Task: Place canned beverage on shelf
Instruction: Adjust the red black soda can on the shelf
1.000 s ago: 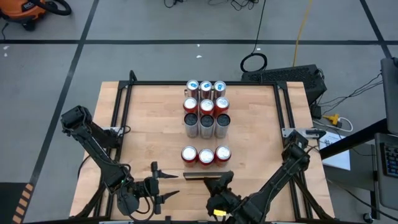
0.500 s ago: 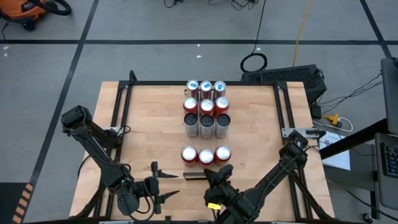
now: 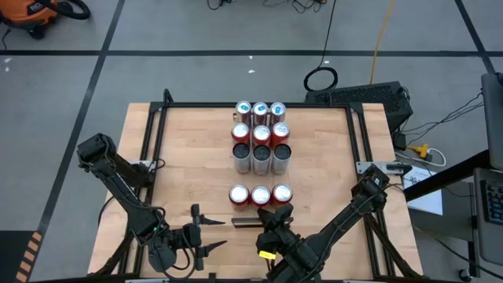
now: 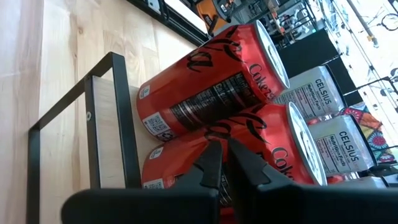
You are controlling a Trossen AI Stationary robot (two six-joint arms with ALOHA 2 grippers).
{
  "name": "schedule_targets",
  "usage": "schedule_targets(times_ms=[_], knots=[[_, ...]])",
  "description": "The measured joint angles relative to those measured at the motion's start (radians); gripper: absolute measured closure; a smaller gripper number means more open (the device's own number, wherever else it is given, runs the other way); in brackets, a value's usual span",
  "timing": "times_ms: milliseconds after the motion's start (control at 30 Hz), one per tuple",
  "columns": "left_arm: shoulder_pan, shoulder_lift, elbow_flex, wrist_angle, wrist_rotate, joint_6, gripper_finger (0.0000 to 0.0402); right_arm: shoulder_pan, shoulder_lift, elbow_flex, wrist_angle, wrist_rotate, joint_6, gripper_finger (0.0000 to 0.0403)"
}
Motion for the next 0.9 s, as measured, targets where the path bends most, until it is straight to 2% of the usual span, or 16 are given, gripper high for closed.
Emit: schedule_targets(times_ms=[200,400,533,700,900], knots=[[0.000,0.000,0.000,-0.004,0.000,0.000,0.0152,0.000,0.000,0.000,-0.002,0.000,-0.001,0.0403],[0.000,0.000,0.000,-0.009,-0.001,0.002,0.0152,0.052,-0.034,0.000,0.076,-0.003,-0.078,0.0403],[0.000,-0.005,0.000,0.020,-0.003,0.052,0.0152,0.105,-0.110,0.000,0.114,-0.065,-0.096,0.0403],[0.000,-0.038,0.028,0.037,-0.007,0.111,0.0153,0.152,-0.232,0.000,0.087,-0.198,-0.068,0.0403],[0.002,-0.139,0.046,0.039,-0.002,0.138,0.0173,0.202,-0.379,0.001,0.002,-0.233,-0.075,0.0403]])
